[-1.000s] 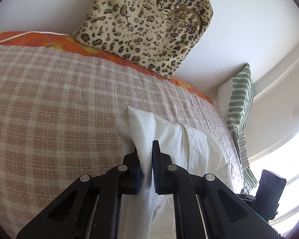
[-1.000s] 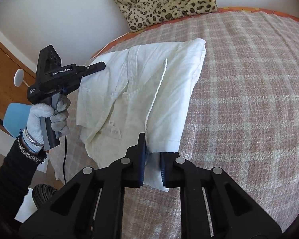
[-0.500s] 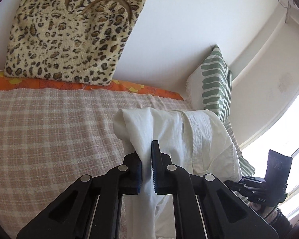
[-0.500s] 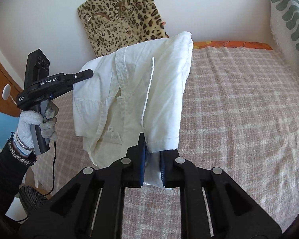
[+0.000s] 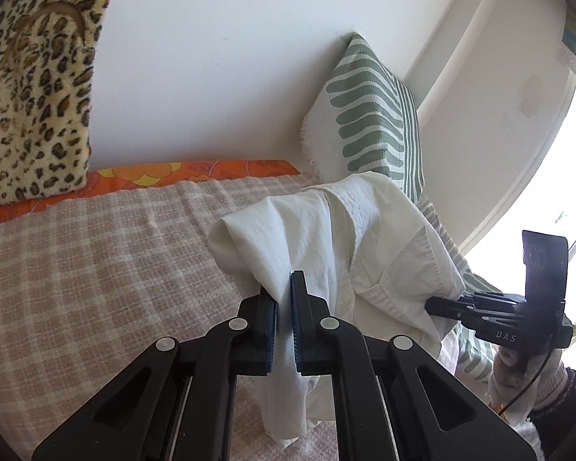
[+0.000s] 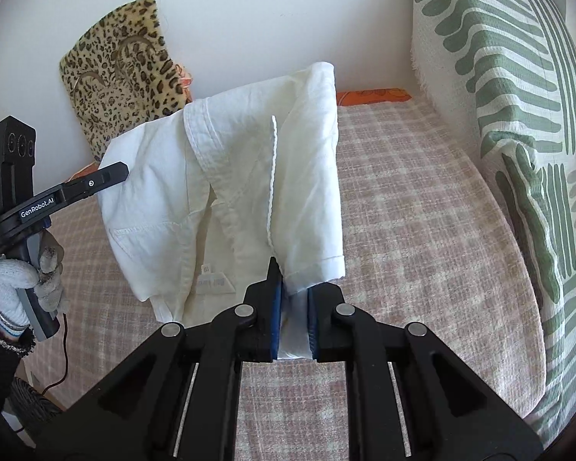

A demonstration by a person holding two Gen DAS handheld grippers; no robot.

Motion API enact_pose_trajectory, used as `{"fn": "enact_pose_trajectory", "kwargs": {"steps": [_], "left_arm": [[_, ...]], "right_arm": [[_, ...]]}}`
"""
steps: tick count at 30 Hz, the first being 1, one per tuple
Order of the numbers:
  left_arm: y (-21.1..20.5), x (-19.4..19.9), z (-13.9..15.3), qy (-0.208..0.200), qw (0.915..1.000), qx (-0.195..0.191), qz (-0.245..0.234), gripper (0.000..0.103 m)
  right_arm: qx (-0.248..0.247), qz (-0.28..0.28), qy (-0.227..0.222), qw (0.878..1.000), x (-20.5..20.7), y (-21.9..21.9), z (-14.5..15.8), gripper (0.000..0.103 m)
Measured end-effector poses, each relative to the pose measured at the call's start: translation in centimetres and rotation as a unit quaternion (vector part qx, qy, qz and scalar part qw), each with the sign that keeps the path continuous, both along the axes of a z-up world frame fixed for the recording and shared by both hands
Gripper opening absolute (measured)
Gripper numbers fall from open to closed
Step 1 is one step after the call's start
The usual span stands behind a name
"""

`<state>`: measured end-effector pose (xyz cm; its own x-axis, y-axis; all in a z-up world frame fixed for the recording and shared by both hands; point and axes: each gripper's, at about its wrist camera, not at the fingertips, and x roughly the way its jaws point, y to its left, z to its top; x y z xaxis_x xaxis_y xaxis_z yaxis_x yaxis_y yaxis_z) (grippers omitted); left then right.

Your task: Fold small clothes

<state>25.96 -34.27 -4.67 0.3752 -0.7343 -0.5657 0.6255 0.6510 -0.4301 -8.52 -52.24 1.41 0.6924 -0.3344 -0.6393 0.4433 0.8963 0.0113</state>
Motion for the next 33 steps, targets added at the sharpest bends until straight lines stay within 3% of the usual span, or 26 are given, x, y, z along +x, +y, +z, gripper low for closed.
{"fn": "enact_pose_trajectory", "kwargs": {"steps": [10, 17, 18, 20, 22, 24, 25, 29, 33], "left_arm": [[-8.3, 0.2, -1.2, -0.032, 0.9984, 0.033, -0.035, 0.004], [-10.4, 0.4, -2.0, -0.049, 0.9957, 0.076, -0.022, 0.006], [-10.4, 0.3, -1.9, -0.053, 0.9952, 0.079, -0.021, 0.009], [-10.3, -0.1, -1.4, -0.064, 0.9940, 0.087, -0.019, 0.011], [-10.0, -0.5, -1.0, -0.077, 0.9933, 0.084, -0.022, 0.016], [-9.4, -1.0, -0.4, -0.083, 0.9929, 0.083, -0.021, 0.038], [-9.1, -1.4, -0.1, -0.087, 0.9927, 0.082, -0.018, 0.043], [-7.6, -3.0, 1.2, -0.100, 0.9918, 0.078, -0.016, 0.048], [-5.8, -5.0, 2.9, -0.110, 0.9914, 0.072, -0.006, 0.065]], "right_arm": [[-0.025, -0.080, 0.015, 0.996, -0.8, -8.4, 0.0, 0.011], [-0.034, -0.123, 0.048, 0.991, 0.0, -11.7, -2.5, 0.014], [-0.037, -0.131, 0.051, 0.989, 0.0, -11.9, -2.6, 0.016], [-0.044, -0.150, 0.051, 0.986, -0.2, -12.1, -2.6, 0.035], [-0.044, -0.157, 0.038, 0.986, -0.8, -12.0, -2.2, 0.044], [-0.041, -0.158, 0.027, 0.986, -1.4, -11.5, -1.5, 0.044], [-0.041, -0.158, 0.022, 0.986, -1.7, -11.2, -1.2, 0.045], [-0.040, -0.158, -0.002, 0.987, -2.9, -9.7, 0.1, 0.050], [-0.053, -0.151, -0.022, 0.987, -3.7, -7.0, 1.5, 0.053]]}}
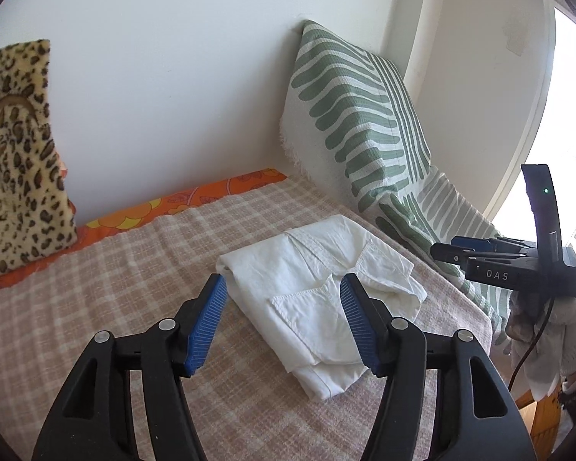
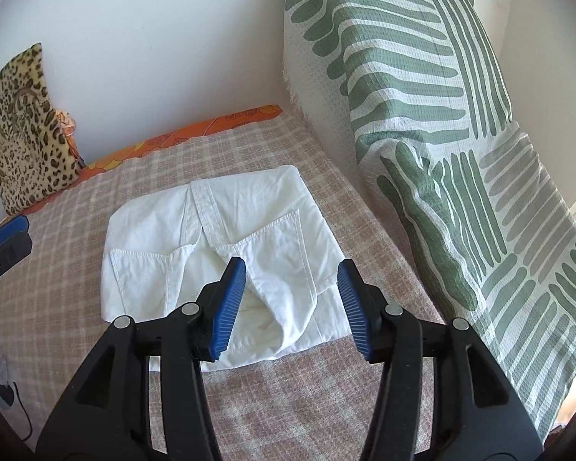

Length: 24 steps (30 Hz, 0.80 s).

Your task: Fold small clothes

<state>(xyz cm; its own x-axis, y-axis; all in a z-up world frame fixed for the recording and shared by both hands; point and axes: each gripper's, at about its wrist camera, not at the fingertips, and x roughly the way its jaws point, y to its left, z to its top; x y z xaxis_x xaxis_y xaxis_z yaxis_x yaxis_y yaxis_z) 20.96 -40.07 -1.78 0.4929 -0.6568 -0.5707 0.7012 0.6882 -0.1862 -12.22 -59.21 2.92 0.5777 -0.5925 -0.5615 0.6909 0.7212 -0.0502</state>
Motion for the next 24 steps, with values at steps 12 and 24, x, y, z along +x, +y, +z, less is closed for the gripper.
{"fn": "enact_pose_trajectory", "kwargs": {"steps": [12, 24], "left_arm": [[5.9, -7.3, 4.5, -0.049, 0.9984, -0.019, 0.023, 0.080], [10.6, -13.1, 5.3, -0.083, 0.9944, -0.021, 0.061, 0.101]], "right_arm": [[-0.052, 0.011, -0.048, 0.997, -3.2, 10.3, 1.3, 0.077], [-0.118, -0.030, -0.087, 0.989, -7.4, 18.1, 0.6, 0.103]]}}
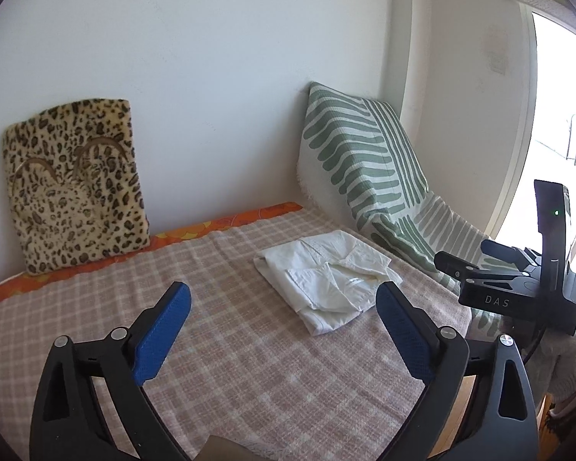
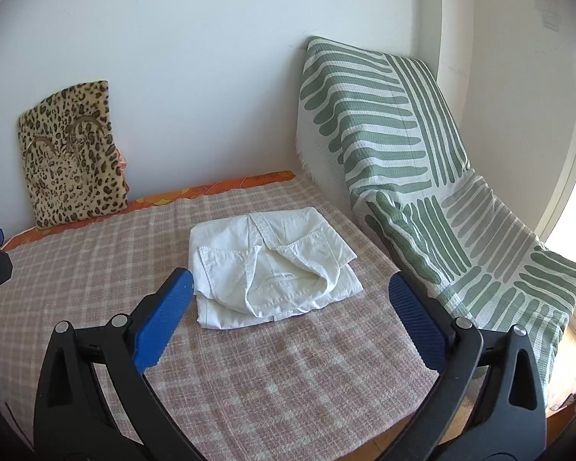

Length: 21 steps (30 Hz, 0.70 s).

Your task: Fold small clothes

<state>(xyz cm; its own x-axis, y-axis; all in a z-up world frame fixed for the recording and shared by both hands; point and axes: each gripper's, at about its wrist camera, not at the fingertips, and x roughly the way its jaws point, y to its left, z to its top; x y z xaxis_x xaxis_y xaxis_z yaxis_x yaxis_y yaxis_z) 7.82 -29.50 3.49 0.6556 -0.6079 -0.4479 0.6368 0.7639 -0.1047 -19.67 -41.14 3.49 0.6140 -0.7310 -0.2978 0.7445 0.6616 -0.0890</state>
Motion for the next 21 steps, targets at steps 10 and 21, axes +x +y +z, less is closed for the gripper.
{"fn": "enact_pose_trajectory", "kwargs": {"steps": [10, 21], "left_arm": [[0.8, -2.3, -0.2, -0.015, 0.9996, 0.024, 0.007, 0.102], [1.0, -3.2, 0.1, -0.018, 0.9995, 0.023, 0.014, 0.102]], "right_arm": [[-0.022, 0.003, -0.001, 1.000, -1.5, 1.9, -0.2, 0.103], [-0.019, -0.001, -0.007, 1.000, -2.2, 1.8, -0.3, 0.103]]}}
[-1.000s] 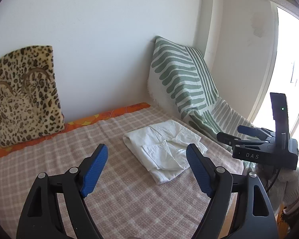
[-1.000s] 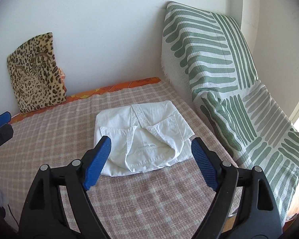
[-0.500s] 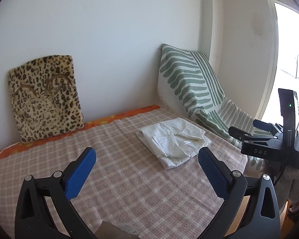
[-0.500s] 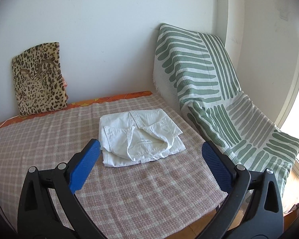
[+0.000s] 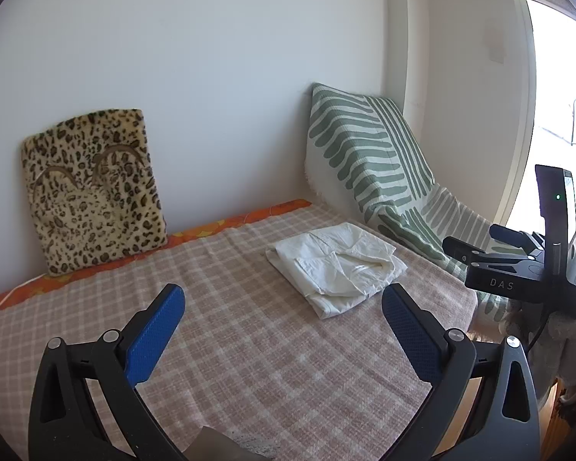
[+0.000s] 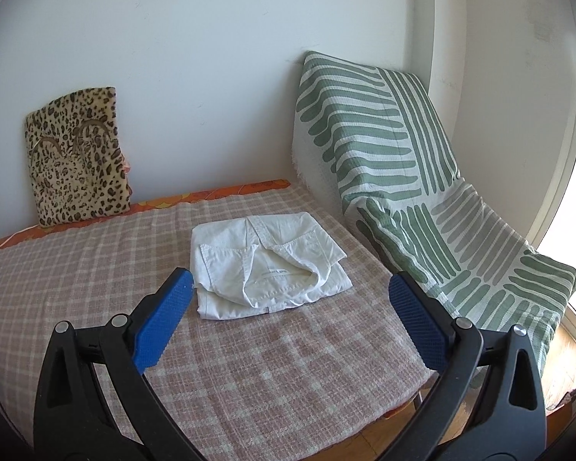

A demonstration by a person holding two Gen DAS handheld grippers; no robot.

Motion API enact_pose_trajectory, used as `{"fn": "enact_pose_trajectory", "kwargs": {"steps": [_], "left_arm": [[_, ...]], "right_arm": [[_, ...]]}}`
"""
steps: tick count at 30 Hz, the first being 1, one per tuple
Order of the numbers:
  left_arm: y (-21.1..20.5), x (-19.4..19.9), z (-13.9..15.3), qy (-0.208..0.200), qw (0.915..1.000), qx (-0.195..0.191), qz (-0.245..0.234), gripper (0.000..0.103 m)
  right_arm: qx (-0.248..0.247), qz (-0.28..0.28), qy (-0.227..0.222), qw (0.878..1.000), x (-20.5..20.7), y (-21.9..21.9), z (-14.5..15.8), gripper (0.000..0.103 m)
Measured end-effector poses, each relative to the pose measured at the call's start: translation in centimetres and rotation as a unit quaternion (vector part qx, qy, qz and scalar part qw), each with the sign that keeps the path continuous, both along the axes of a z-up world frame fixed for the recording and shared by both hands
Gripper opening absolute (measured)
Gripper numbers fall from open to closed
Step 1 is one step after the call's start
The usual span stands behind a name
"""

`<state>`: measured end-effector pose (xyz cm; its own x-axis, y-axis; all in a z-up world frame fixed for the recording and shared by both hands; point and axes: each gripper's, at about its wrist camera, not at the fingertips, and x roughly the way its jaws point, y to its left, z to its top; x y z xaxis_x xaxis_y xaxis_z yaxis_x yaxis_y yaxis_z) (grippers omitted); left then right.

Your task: Fold small clothes

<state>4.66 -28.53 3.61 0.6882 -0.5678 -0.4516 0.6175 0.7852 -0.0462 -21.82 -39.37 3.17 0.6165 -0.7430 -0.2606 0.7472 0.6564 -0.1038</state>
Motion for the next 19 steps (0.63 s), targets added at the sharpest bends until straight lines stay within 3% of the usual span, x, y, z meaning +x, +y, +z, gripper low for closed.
{"fn": "enact_pose_trajectory", "kwargs": {"steps": [16, 19], "left_arm": [[0.5, -0.6, -0.1, -0.010, 0.9998, 0.012, 0.015, 0.102], [1.0, -0.4, -0.1, 0.003, 0.9999, 0.012, 0.008, 0.102]], "right_arm": [[-0.001, 0.004, 0.004, 1.000, 0.0, 0.3, -0.3, 0.103], [-0.001, 0.005, 0.004, 1.000, 0.0, 0.3, -0.3, 0.103]]}}
